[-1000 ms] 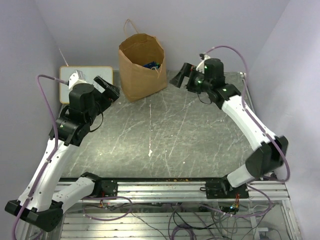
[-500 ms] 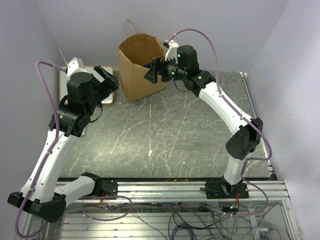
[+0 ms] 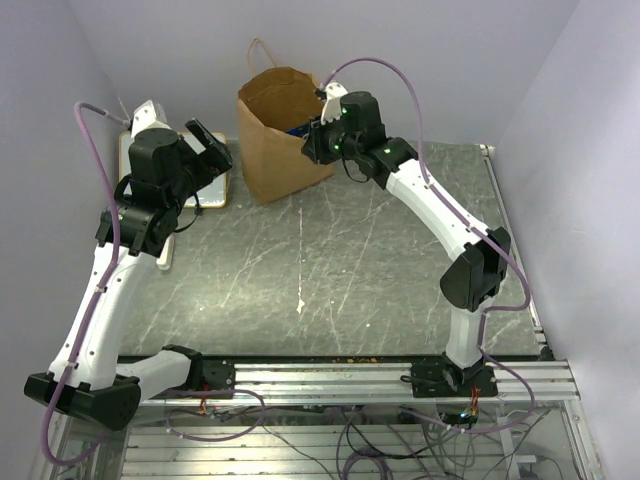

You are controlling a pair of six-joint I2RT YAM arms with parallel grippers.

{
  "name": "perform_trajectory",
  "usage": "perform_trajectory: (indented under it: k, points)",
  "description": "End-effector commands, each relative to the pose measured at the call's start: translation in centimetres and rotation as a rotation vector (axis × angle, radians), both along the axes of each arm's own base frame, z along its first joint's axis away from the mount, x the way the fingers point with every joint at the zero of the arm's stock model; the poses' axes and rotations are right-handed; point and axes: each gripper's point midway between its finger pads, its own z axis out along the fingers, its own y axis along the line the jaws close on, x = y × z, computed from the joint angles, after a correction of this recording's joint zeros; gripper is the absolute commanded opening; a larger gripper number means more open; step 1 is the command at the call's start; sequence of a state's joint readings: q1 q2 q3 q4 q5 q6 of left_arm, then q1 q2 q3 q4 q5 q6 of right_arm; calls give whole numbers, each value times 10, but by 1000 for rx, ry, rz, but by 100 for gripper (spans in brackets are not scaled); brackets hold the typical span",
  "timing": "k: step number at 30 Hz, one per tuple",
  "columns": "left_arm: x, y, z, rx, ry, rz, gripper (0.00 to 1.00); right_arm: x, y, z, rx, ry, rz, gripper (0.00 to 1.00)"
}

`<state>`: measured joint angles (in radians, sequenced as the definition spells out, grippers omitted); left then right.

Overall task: Take the snacks out of the paper bag
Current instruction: Adjust the paper bag at the center of the board.

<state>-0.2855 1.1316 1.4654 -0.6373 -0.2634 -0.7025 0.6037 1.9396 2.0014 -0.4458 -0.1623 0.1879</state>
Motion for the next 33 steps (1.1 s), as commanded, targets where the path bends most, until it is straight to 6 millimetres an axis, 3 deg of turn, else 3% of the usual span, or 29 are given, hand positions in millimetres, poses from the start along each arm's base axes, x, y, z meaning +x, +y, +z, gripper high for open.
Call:
perform_trajectory:
  k: [1, 5, 15, 18, 24, 29, 33]
  points:
    - [-7, -4, 14, -23, -29, -45, 99, -3, 0, 11, -18, -22, 13, 14]
    - [-10, -5, 17, -37, -30, -54, 99, -27, 3, 18, -1, 31, 93, 1]
    - [-9, -36, 28, -155, -22, -181, 96, -137, -4, 13, 63, 191, 253, 0]
    - [-10, -47, 38, -193, -42, -235, 94, -168, -17, 9, 74, 220, 249, 0]
    - [-14, -77, 50, -256, -67, -400, 100, -221, -62, -6, 95, 265, 197, 0]
    - [-7, -100, 40, -292, -36, -513, 100, -252, -95, -27, 81, 308, 142, 0]
    - [5, -115, 42, -321, -46, -581, 100, -266, -113, -33, 77, 316, 106, 0]
